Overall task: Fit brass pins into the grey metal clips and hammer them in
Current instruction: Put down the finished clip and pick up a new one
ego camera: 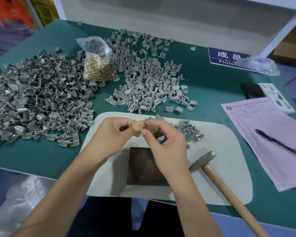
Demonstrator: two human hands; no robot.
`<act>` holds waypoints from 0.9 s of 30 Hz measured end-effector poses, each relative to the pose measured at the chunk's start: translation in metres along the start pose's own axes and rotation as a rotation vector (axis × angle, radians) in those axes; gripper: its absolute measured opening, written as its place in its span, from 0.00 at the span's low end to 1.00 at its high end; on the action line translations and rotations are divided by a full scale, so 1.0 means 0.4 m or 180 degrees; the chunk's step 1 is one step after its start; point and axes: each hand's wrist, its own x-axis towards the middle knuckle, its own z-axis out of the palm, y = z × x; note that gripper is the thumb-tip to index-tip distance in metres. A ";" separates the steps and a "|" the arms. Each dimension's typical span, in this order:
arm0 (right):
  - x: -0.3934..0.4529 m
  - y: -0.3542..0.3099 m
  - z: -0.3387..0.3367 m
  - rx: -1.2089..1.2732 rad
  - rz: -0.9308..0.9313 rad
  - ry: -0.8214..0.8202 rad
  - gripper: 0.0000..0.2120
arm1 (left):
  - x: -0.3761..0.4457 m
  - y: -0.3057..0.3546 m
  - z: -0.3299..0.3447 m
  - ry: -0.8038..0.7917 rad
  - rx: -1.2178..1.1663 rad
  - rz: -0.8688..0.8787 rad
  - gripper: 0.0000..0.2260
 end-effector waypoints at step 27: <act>0.008 0.006 -0.003 0.1125 0.0681 0.1044 0.07 | 0.078 -0.024 0.042 0.0276 0.1802 0.1004 0.03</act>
